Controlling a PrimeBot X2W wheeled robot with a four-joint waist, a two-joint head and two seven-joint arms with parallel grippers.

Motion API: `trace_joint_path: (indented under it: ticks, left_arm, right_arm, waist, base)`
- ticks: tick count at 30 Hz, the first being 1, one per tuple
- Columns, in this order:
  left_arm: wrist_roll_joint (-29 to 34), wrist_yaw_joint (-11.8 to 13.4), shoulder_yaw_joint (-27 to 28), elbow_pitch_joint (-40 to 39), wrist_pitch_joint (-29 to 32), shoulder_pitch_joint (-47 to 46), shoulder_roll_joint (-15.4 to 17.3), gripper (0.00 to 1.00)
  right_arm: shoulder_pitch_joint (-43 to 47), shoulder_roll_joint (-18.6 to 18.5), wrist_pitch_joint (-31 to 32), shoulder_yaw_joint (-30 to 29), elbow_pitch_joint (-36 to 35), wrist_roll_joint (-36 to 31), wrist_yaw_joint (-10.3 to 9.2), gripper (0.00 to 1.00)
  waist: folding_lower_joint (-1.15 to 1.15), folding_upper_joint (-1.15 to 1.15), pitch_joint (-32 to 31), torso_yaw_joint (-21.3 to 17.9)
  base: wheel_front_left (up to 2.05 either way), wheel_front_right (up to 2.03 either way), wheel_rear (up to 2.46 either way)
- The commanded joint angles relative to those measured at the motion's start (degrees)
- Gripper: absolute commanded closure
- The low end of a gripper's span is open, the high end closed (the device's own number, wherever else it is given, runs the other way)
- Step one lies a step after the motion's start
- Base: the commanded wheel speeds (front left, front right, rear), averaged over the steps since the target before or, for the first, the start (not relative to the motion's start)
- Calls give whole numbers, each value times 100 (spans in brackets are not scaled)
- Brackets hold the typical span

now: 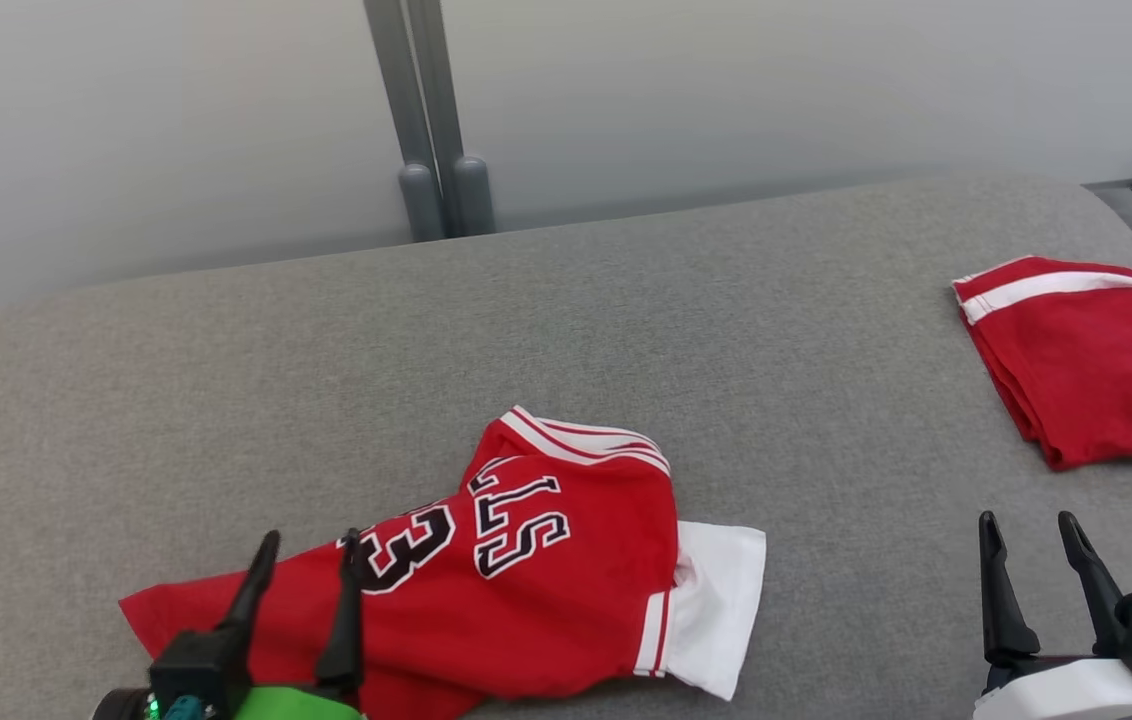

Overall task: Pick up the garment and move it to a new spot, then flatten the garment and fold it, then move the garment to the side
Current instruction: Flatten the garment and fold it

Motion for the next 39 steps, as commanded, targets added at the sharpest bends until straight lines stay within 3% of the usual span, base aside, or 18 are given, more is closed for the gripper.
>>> trace_joint_path:
  ticks: [1,3,12,19,27,39]
  left_arm:
    - [178,-54,315,-31,1,192,-90,0]
    - [355,-200,836,45,1,538,-239,0]
    - [1205,-1422,2712,294,0,1337,-1072,0]
    - [1736,-2062,3373,329,0,1406,-1513,0]
    - [1986,-2237,3626,375,-1,1321,-1682,0]
    - [1996,-2262,3556,366,-1,1322,-1733,0]
  right_arm:
    - [43,-18,-16,-6,-36,-55,0,0]
    - [40,-17,-16,8,-41,-69,-1,0]
    - [100,41,-16,54,119,-27,0,0]
    - [94,74,-16,150,300,-63,0,0]
    - [59,93,-16,240,338,-82,0,0]
    - [93,99,-16,271,287,-73,0,0]
  waist:
    - [0,0,-128,351]
    - [0,0,-160,489]
    - [0,0,-280,911]
    - [0,0,-334,988]
    - [0,0,-352,933]
    - [0,0,-329,918]
  base:
    - [0,0,0]
    - [0,0,0]
    - [0,0,0]
    - [0,0,0]
    - [0,0,0]
    - [0,0,0]
